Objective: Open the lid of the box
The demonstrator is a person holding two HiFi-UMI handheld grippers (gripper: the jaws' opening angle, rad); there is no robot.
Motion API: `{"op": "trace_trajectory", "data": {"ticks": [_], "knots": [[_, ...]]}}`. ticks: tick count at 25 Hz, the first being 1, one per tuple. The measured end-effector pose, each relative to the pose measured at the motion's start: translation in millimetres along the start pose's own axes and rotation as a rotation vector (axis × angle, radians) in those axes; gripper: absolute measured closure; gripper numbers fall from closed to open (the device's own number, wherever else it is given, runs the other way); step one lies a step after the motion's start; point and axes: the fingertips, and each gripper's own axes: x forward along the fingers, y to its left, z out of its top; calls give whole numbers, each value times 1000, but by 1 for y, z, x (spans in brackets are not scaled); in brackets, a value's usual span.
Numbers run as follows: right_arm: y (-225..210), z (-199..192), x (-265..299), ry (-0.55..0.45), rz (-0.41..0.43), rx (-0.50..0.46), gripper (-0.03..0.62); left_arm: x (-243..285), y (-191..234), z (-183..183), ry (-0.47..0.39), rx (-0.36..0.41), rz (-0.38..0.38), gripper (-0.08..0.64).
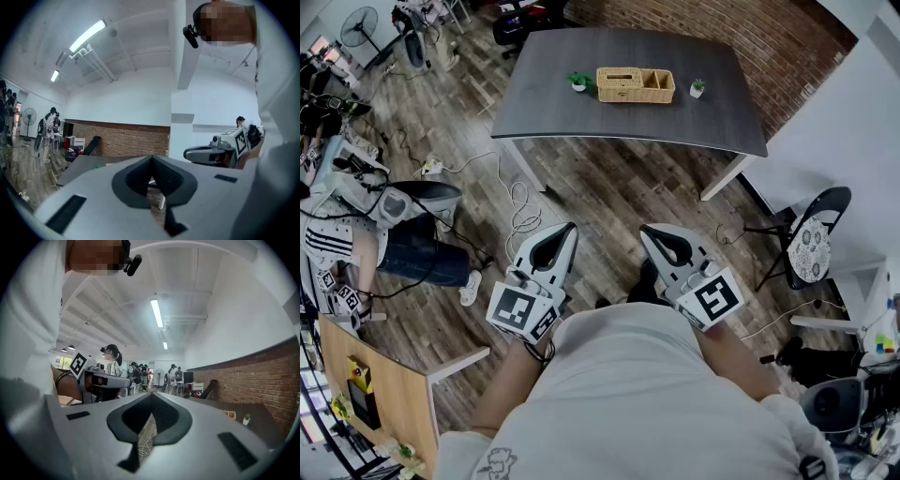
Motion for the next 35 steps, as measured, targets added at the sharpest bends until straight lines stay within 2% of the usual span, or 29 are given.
{"op": "trace_trajectory", "data": {"ticks": [8,17,22,29,35], "knots": [[-9,-4,4,7,20,-10,588,10,2,-3,8,-4,6,548],[-45,-18,13,43,53,21,587,46,9,-15,36,-38,27,548],[-81,-29,18,61,54,64,586,80,20,-27,61,-46,38,548],[-146,-53,22,97,52,55,586,138,29,-42,87,-79,51,548],[-203,-74,24,116,56,86,525,199,29,-47,108,-71,39,548]]}}
